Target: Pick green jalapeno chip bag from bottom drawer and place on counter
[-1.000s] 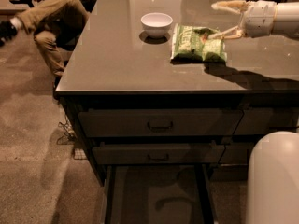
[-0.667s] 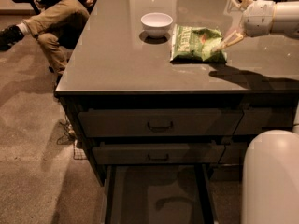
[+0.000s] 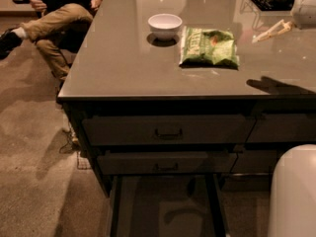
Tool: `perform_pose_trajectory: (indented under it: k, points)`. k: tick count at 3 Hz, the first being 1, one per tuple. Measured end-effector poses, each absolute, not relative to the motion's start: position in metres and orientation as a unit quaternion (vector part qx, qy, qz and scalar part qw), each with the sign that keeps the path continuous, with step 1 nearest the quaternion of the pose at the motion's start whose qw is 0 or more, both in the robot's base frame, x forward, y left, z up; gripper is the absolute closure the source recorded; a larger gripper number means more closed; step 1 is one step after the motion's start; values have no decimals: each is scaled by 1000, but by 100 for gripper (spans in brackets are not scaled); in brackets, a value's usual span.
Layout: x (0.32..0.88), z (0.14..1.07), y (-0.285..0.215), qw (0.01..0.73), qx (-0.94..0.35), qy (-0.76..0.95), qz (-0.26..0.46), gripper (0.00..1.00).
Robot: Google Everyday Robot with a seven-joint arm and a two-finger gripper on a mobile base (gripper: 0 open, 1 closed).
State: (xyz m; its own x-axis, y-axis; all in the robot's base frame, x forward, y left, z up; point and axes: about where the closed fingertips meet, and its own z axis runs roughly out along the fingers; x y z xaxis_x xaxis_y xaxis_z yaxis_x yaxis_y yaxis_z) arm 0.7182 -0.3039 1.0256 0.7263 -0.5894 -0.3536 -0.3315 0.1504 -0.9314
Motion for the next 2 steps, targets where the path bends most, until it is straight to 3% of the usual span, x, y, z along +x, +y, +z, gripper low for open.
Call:
perform_pose_trajectory:
  k: [2]
  points:
    - [658, 1106, -377, 692, -611, 323, -208, 0]
